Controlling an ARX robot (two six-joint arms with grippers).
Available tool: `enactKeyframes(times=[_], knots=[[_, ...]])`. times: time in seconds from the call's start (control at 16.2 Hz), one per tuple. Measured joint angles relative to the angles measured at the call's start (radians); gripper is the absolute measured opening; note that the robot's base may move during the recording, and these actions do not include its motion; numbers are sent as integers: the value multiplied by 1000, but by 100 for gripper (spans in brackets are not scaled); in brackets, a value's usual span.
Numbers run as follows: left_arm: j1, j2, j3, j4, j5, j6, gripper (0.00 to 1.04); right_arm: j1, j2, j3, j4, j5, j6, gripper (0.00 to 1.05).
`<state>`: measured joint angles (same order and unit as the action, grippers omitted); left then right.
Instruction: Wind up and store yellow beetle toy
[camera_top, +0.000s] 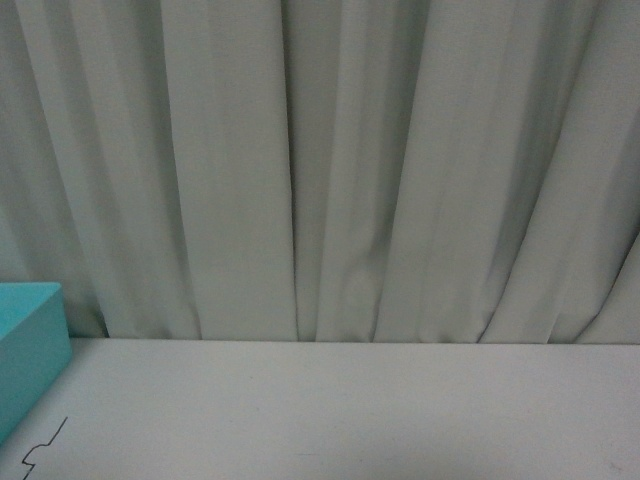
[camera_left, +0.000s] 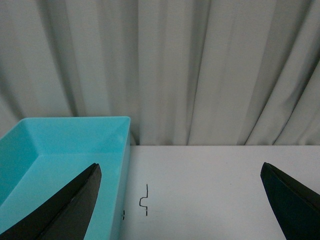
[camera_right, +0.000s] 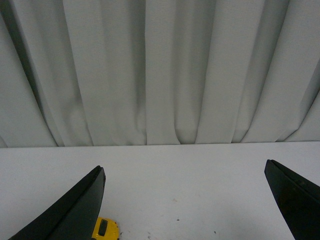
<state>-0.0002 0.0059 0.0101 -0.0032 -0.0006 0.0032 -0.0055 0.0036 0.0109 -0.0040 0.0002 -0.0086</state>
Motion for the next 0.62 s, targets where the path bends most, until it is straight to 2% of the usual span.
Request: enactKeyframes(times=[0.37,0.43,0.49,0.55,0.62], knots=[[0,0,0,0,0,0,98,0,0,0,0,0,0,98],[0,0,0,0,0,0,98,36,1,-2,89,97,-19,98],[0,0,0,0,0,0,98,20,3,0,172,114,-30,98],[0,0,0,0,0,0,98,-34,65,0,237,73,-38,98],[0,0,0,0,0,0,98,-96,177,8,352,-22,-39,98]])
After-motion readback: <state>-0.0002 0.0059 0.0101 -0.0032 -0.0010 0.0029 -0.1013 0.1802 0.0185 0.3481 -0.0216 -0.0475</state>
